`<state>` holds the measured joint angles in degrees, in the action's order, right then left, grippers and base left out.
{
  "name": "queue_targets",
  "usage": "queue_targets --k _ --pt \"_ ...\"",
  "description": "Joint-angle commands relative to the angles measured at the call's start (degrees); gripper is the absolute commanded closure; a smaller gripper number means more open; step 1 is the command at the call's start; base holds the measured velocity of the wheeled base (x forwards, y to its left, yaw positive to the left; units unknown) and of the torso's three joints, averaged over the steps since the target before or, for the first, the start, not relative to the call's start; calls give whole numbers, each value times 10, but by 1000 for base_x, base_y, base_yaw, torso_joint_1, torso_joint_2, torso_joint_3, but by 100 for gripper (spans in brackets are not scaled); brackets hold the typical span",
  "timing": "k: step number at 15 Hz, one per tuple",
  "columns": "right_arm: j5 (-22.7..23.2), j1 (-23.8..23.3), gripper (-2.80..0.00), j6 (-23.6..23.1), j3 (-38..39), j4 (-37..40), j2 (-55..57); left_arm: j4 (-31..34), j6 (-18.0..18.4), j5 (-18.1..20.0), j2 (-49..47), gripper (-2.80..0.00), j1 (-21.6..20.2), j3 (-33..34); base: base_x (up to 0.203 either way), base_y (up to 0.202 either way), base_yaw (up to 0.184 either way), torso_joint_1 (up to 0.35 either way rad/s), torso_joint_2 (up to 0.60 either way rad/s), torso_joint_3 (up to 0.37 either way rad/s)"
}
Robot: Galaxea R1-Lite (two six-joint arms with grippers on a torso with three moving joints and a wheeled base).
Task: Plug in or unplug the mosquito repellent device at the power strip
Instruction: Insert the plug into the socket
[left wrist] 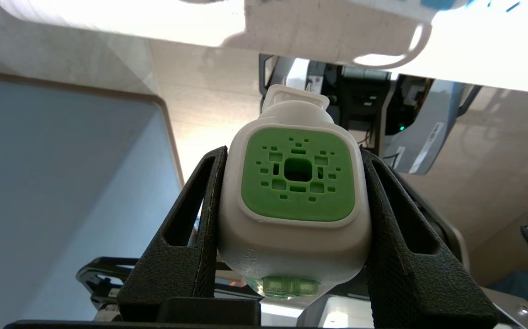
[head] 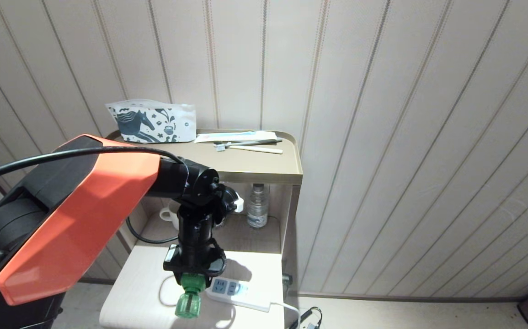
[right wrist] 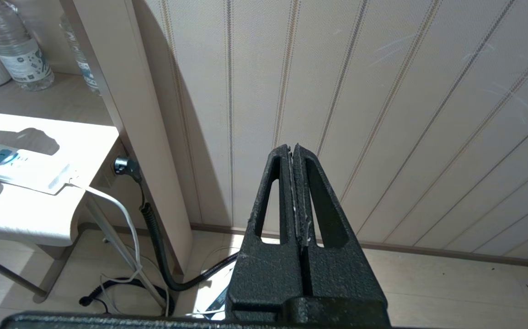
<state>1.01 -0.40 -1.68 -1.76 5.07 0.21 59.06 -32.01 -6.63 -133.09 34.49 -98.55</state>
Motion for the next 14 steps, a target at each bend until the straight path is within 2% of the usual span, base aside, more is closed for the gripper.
queue_targets --k 1,5,11,14 --pt "0 0 0 0 0 0 0 4 -2 -1 -10 0 -1 3 0 0 0 0 0 0" --pt "0 1 0 -1 0 0 0 -1 2 1 -39 0 4 -24 0 0 0 0 0 0" --pt "0 0 0 0 0 0 0 2 -14 1 -89 0 19 -91 0 0 0 0 0 0" --pt "0 0 0 -1 0 0 0 6 -37 -1 -116 0 21 -110 0 0 0 0 0 0"
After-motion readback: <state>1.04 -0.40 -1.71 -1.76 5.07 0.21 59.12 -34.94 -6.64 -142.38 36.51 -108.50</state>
